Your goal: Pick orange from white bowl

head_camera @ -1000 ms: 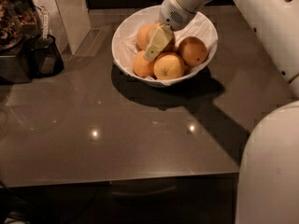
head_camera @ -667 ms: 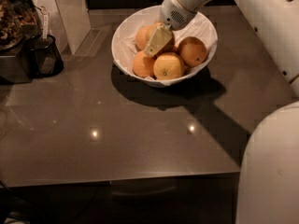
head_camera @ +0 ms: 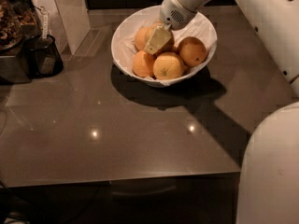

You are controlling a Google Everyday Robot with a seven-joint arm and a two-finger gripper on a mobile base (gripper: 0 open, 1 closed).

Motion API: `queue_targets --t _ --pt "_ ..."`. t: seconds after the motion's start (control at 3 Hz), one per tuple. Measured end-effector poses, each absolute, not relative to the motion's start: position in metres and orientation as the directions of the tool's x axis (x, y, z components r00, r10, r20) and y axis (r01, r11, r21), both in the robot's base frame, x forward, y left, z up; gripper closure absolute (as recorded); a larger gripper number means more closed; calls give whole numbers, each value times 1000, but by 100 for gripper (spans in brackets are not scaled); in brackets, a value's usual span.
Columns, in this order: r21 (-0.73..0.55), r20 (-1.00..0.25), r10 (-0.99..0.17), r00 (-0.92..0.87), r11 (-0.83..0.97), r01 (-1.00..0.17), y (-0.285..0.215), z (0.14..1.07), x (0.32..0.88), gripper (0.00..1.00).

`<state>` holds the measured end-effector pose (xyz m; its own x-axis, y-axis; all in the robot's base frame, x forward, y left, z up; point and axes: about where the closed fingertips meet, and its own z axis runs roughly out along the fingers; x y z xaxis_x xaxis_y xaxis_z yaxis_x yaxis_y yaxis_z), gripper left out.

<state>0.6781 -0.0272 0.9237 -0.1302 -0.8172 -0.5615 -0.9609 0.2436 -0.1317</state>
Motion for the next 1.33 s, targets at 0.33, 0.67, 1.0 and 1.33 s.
queue_targets --t 0.33,0.67,1.0,1.33 --pt "-132 -562 -817 -130 244 -961 -27 924 678 100" --pt "-132 -562 -817 -130 244 -961 -27 932 676 100" --pt "-132 -562 -817 -130 243 -961 -27 935 676 100" --pt "-173 -583 -809 -72 210 -962 -28 956 665 100"
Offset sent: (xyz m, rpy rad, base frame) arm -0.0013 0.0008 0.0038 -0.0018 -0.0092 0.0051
